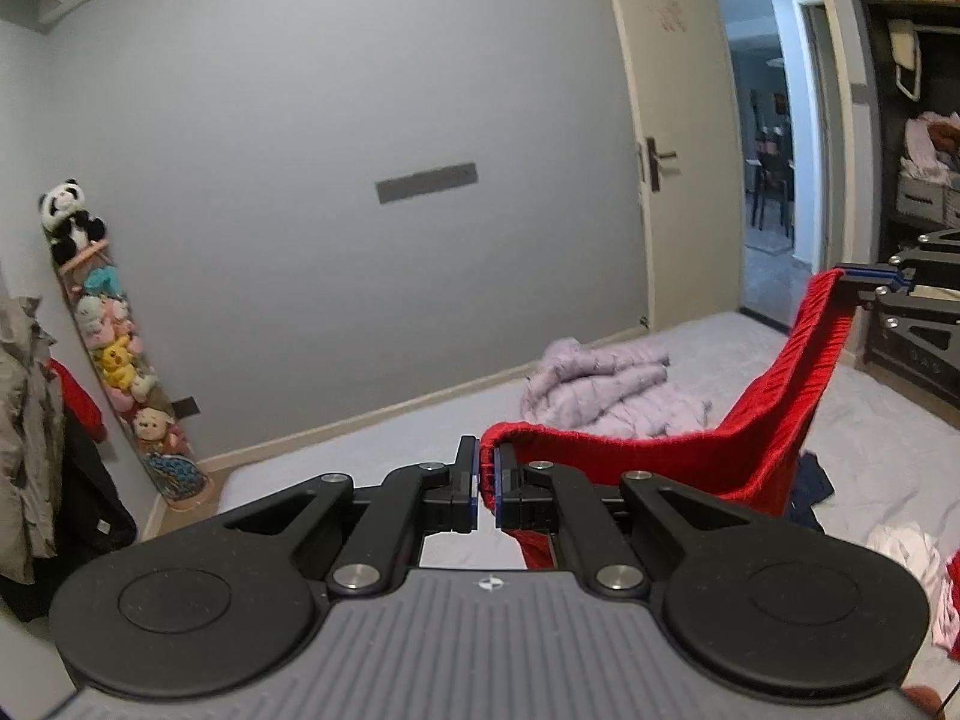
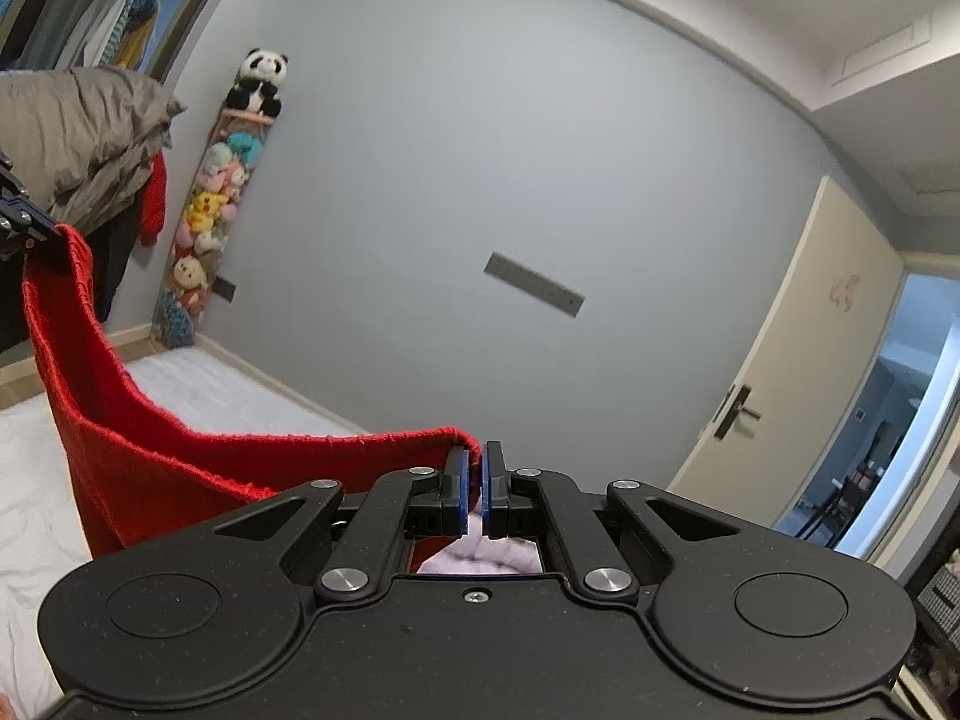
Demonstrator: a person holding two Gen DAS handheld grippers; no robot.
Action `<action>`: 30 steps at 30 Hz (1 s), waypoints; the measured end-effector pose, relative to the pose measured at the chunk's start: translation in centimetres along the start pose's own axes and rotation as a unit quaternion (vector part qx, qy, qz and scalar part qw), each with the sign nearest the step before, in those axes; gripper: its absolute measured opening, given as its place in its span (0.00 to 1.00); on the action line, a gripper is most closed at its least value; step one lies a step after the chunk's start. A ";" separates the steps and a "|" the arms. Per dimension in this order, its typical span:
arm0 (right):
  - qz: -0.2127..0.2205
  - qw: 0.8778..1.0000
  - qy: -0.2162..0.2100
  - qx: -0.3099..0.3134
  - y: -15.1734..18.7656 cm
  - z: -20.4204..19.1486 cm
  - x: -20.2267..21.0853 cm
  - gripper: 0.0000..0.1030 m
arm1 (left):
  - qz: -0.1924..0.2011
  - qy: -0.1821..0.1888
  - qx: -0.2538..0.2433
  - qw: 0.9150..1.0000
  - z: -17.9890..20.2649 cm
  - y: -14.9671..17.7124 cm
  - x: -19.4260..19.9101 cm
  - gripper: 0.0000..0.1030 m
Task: Fold clothes
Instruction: 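Hold the red sweater raised and stretched between both grippers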
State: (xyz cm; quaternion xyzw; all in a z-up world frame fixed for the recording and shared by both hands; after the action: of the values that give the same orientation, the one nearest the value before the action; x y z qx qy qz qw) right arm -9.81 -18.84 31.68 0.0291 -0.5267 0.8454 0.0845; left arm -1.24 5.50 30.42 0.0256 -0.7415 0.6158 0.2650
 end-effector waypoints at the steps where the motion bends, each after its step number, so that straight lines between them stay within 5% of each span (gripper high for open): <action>1: 0.009 1.000 0.005 -0.001 -0.7 0.6 0.6 0.02 | 0.009 -0.004 0.002 1.000 -0.2 -0.6 0.6 0.04; 17: 0.133 0.988 0.073 -0.020 -14.4 11.1 14.5 0.02 | 0.161 -0.069 -0.016 0.984 -0.2 -14.3 13.8 0.04; 30: 0.182 0.978 0.091 -0.048 -16.2 16.1 24.3 0.02 | 0.206 -0.088 -0.025 0.974 1.2 -16.2 16.1 0.04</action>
State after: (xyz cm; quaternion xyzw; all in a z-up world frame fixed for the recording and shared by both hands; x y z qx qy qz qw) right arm -31.53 -23.56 56.54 -0.1480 -0.5532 0.8195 -0.0223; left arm -9.61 5.14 51.73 -0.0800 -0.7662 0.6340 0.0673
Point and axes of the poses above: each gripper's, at about its wrist camera, not at the fingertips, and x roughly against the way its jaws point, z to its right, y to its underside, the point moved 5 cm from there along -x, roughly the way its jaws point, and after that the axes turned 9 degrees about y, right-handed, at the moved point
